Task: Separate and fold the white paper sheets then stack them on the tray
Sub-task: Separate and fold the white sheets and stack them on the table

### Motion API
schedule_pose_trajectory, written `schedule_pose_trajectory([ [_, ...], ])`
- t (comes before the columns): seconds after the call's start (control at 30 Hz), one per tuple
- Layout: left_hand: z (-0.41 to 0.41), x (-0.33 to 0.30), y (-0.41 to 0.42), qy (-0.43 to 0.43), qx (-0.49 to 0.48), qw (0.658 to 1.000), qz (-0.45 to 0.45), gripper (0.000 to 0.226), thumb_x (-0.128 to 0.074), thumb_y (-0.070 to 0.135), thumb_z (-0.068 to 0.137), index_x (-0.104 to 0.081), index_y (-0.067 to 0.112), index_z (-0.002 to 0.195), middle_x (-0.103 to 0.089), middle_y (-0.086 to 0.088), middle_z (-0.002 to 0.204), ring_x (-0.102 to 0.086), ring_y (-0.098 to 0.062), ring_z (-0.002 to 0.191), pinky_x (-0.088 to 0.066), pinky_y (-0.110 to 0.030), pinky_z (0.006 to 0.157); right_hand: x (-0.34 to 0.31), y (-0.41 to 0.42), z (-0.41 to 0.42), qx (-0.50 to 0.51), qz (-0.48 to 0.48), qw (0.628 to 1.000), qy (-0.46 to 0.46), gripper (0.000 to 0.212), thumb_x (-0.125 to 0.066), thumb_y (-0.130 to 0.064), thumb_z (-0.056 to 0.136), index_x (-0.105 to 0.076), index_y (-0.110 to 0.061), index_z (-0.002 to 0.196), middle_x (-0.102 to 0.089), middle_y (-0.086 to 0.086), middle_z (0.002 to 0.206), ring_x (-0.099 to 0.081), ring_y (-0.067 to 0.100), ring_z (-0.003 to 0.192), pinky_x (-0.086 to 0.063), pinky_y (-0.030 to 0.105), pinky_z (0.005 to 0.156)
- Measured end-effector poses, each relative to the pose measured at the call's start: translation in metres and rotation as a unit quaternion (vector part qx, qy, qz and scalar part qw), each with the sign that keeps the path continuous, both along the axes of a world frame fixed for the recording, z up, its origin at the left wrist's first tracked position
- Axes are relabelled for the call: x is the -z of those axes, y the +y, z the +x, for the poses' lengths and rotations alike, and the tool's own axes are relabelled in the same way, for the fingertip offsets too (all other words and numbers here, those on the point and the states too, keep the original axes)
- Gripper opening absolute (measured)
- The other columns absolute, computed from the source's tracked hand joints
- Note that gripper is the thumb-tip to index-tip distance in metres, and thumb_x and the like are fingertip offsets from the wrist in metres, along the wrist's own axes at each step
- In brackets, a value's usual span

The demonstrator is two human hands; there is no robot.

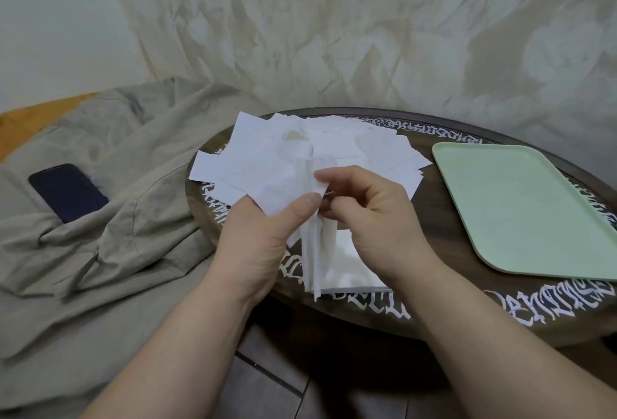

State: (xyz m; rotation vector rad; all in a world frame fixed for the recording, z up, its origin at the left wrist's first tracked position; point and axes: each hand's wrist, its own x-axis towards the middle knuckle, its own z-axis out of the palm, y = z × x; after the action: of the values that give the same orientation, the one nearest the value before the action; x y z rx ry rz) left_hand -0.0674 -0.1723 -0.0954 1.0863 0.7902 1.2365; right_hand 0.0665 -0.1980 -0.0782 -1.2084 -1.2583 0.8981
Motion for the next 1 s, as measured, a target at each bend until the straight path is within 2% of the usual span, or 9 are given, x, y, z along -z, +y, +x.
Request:
schedule_pose_trajectory([
  [0.13,-0.002,0.001,0.002,0.025,-0.002,0.999,0.02,0.034,-0.069,0.008,0.076,-0.071,0.014,0.11,-0.073,-0.008,0.113,-0.069,-0.028,0.108,-0.052,-0.045,0.095,0.003,0.002,-0.002,-0.007,0.02,1.0,-0.007,0.046,-0.053,0.011,0.087,-0.064,-0.032,0.101,-0.068,-0.017,0.074,-0.066,0.006,0.08,-0.055,0.037,0.09],
  [0.33,-0.008,0.002,0.004,0.09,-0.023,0.995,0.026,0.026,-0.065,0.008,0.074,-0.079,0.023,0.09,-0.077,-0.003,0.101,-0.072,-0.022,0.098,-0.056,-0.042,0.089,0.005,0.003,-0.001,-0.024,0.041,0.999,-0.009,0.047,-0.05,0.012,0.088,-0.06,-0.03,0.106,-0.072,0.007,0.088,-0.071,0.016,0.085,-0.055,0.029,0.087],
  [0.47,-0.008,0.001,0.004,0.116,0.011,0.993,0.032,0.023,-0.069,0.004,0.078,-0.077,0.019,0.094,-0.076,-0.004,0.101,-0.072,-0.022,0.099,-0.056,-0.039,0.086,0.009,0.004,-0.002,-0.01,0.053,0.997,-0.05,0.041,-0.057,0.004,0.087,-0.059,-0.036,0.098,-0.07,-0.002,0.086,-0.07,0.02,0.082,-0.055,0.037,0.081],
  [0.57,-0.01,0.003,0.006,0.147,0.007,0.989,0.026,0.025,-0.064,0.011,0.07,-0.078,0.023,0.087,-0.077,-0.005,0.099,-0.072,-0.023,0.096,-0.058,-0.041,0.085,0.011,0.005,-0.001,0.001,0.062,0.994,-0.086,0.04,-0.062,-0.004,0.087,-0.053,-0.041,0.097,-0.067,-0.007,0.085,-0.068,0.017,0.076,-0.053,0.029,0.075],
  [0.63,-0.011,0.007,0.009,0.17,-0.004,0.985,0.015,0.023,-0.062,0.013,0.066,-0.073,0.007,0.086,-0.075,-0.014,0.098,-0.071,-0.029,0.09,-0.056,-0.048,0.081,0.011,0.006,-0.001,0.01,0.071,0.99,-0.122,0.037,-0.063,-0.006,0.086,-0.049,-0.039,0.094,-0.063,-0.01,0.085,-0.065,0.014,0.072,-0.049,0.024,0.069],
  [0.7,-0.01,0.009,0.011,0.186,-0.01,0.983,0.0,0.036,-0.062,0.02,0.058,-0.062,-0.008,0.082,-0.067,-0.014,0.089,-0.06,-0.026,0.081,-0.05,-0.046,0.075,0.012,0.009,-0.001,0.027,0.103,0.98,-0.169,0.035,-0.063,-0.004,0.085,-0.05,-0.036,0.091,-0.058,-0.011,0.091,-0.059,0.01,0.073,-0.045,0.02,0.067],
  [0.8,-0.011,0.01,0.012,0.186,-0.01,0.982,-0.012,0.036,-0.061,0.027,0.053,-0.061,0.011,0.085,-0.051,-0.007,0.09,-0.047,-0.023,0.084,-0.038,-0.042,0.075,0.013,0.012,0.002,0.06,0.148,0.962,-0.222,0.034,-0.065,-0.004,0.08,-0.057,-0.031,0.1,-0.05,-0.01,0.103,-0.055,0.006,0.08,-0.044,0.012,0.067],
  [0.93,-0.012,0.008,0.011,0.185,-0.014,0.983,-0.004,0.044,-0.065,0.026,0.056,-0.061,-0.006,0.086,-0.063,-0.011,0.09,-0.059,-0.027,0.084,-0.047,-0.046,0.079,0.015,0.015,0.008,0.09,0.187,0.941,-0.266,0.033,-0.065,-0.012,0.077,-0.065,-0.021,0.108,-0.051,-0.007,0.106,-0.05,0.0,0.084,-0.04,0.007,0.072],
  [1.0,-0.012,0.007,0.009,0.184,-0.018,0.983,-0.001,0.032,-0.066,0.018,0.063,-0.068,0.0,0.09,-0.072,-0.019,0.099,-0.069,-0.038,0.092,-0.053,-0.054,0.088,0.015,0.015,0.009,0.096,0.189,0.936,-0.281,0.026,-0.065,-0.014,0.076,-0.068,-0.019,0.102,-0.055,-0.005,0.102,-0.051,0.003,0.084,-0.041,0.01,0.071],
])
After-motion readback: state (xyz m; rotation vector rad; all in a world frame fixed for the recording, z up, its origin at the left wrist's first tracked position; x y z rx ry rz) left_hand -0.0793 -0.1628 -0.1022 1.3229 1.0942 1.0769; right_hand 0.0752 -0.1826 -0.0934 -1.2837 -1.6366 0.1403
